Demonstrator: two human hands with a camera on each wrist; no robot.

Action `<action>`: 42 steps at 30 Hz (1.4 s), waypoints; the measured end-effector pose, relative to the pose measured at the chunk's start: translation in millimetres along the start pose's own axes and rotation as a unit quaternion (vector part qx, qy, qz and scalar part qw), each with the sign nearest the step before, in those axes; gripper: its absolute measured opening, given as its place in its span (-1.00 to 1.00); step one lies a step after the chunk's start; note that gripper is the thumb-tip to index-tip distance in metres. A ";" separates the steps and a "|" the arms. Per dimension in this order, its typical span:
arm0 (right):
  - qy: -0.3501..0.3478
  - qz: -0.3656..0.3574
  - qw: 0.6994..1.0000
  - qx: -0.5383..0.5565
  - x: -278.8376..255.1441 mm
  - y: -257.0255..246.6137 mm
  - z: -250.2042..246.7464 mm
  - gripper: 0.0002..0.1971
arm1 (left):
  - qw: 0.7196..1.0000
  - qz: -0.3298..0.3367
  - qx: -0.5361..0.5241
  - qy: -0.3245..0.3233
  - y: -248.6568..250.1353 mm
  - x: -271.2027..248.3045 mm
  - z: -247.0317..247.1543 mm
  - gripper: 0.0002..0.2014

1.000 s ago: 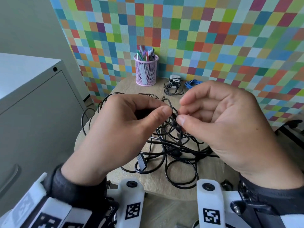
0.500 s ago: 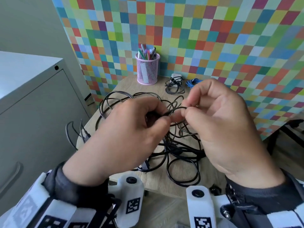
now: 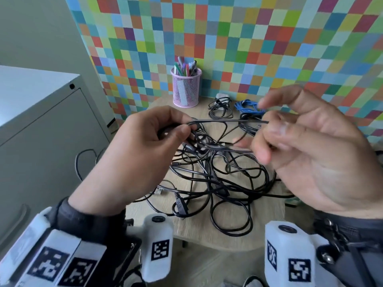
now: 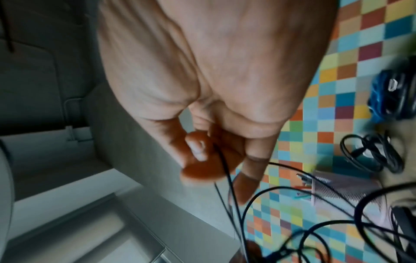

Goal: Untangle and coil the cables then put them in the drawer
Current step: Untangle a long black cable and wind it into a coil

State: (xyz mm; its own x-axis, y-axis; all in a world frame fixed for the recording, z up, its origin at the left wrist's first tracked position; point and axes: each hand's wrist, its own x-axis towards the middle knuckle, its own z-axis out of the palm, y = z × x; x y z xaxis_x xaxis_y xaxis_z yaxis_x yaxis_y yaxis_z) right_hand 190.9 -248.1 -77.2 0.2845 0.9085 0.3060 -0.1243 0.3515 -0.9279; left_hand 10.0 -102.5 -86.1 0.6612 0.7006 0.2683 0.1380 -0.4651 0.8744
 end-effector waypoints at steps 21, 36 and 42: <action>0.099 -0.004 0.993 -0.057 3.3 4.1 -4.1 -0.74 | 0.999 0.017 -0.037 0.024 -3.9 0.9 13.4 -0.85; 0.097 -0.053 0.927 -0.358 -0.6 25.7 26.7 -0.87 | 0.997 0.018 -0.050 -0.047 8.6 -6.7 11.3 -0.81; 0.152 -0.063 0.935 -0.313 3.1 24.8 25.1 -0.87 | 0.999 0.021 0.032 -0.004 13.2 -8.6 13.9 -0.91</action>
State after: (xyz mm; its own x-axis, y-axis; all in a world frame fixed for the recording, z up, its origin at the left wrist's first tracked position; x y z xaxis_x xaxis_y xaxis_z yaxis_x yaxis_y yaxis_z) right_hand 164.9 -230.9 -93.9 0.5282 0.7291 0.4353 0.4827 0.1640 -0.8603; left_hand 16.4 -122.2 -82.4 0.6732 0.6752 0.3014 0.1558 -0.5280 0.8348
